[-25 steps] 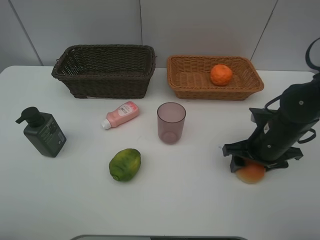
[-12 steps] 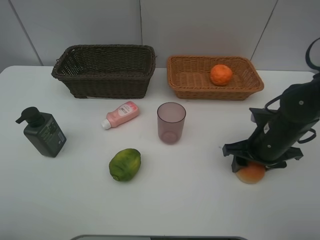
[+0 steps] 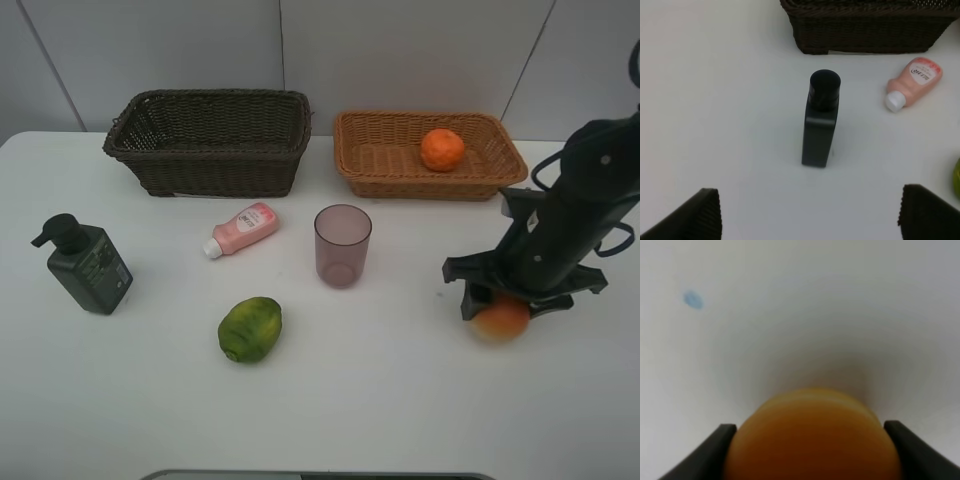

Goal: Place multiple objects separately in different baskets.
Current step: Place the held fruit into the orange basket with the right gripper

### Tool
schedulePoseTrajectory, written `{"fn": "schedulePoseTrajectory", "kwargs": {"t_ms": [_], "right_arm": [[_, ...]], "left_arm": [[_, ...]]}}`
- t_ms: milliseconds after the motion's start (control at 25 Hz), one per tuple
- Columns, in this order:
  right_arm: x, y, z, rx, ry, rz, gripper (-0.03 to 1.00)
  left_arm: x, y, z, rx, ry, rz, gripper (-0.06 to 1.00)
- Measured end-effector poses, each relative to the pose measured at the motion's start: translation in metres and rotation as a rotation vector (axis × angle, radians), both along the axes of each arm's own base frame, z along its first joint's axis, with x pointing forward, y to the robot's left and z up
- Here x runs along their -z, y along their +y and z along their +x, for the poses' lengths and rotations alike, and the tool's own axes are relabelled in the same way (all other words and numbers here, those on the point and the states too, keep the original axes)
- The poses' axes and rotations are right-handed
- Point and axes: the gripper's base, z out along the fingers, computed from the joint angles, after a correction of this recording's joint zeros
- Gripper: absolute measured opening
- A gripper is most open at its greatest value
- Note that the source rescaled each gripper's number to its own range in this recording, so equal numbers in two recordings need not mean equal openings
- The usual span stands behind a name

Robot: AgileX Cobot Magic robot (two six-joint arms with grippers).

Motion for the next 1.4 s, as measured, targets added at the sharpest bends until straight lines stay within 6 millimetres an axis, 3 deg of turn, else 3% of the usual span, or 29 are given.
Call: {"fn": "schedulePoseTrajectory", "kwargs": {"t_ms": [360, 560, 1040, 1400], "right_arm": [[-0.056, 0.011, 0.047, -0.027, -0.085, -0.020, 0.00], [-0.075, 0.018, 0.076, -0.038, -0.120, -0.041, 0.00], [-0.088, 0.034, 0.134, -0.083, -0.186, -0.061, 0.00], [-0.095, 0.044, 0.167, -0.112, -0.389, -0.028, 0.00]], "left_arm": [[0.000, 0.000, 0.000, 0.000, 0.000, 0.000, 0.92], [0.000, 0.000, 0.000, 0.000, 0.000, 0.000, 0.92], [0.000, 0.000, 0.000, 0.000, 0.000, 0.000, 0.92], [0.000, 0.000, 0.000, 0.000, 0.000, 0.000, 0.92]]}}
